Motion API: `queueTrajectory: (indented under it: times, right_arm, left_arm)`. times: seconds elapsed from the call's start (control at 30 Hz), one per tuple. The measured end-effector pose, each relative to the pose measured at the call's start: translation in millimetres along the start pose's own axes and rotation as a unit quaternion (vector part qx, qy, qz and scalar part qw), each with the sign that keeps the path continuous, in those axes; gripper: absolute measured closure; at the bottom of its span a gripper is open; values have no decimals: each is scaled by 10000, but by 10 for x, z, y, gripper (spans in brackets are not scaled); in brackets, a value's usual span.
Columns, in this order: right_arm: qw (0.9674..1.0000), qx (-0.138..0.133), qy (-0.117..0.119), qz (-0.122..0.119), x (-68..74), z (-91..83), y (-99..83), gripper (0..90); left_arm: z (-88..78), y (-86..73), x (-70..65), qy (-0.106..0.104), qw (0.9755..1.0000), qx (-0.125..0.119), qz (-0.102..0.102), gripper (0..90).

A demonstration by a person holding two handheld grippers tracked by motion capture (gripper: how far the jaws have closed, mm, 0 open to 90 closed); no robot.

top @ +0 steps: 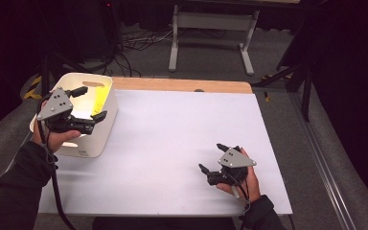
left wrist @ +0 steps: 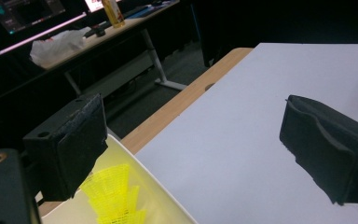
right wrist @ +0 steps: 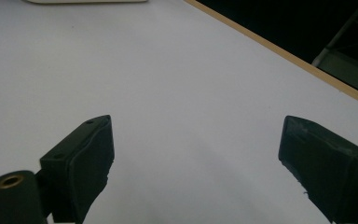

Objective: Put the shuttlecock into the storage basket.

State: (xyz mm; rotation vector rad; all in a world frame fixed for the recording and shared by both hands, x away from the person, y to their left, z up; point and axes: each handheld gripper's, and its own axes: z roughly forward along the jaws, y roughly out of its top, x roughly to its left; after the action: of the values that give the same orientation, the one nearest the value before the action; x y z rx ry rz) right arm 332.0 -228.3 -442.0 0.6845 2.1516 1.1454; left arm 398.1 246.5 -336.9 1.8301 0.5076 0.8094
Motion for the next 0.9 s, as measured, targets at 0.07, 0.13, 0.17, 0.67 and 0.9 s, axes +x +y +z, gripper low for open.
queueTrajectory:
  times: [0.07, 0.13, 0.17, 0.67, 0.9]
  right_arm:
    - [10000, 2, 3, -13, 4, 3, 2, 111]
    - [10000, 7, 4, -28, 10, 7, 4, 110]
    - [10000, 2, 14, -26, 13, 6, 5, 110]
    - [10000, -18, 32, -90, 54, -4, 25, 109]
    - [9999, -29, 54, -103, 70, -5, 31, 109]
  left_arm:
    - [-12, -11, -34, -15, 10000, -58, 4, 81]
    - [-24, -23, -86, -47, 10000, -72, 7, 77]
    - [-29, -33, -129, -124, 9999, -102, -5, 77]
    - [-16, -164, -410, -408, 9989, -224, -66, 73]
    - [-8, -217, -562, -521, 9981, -317, -109, 69]
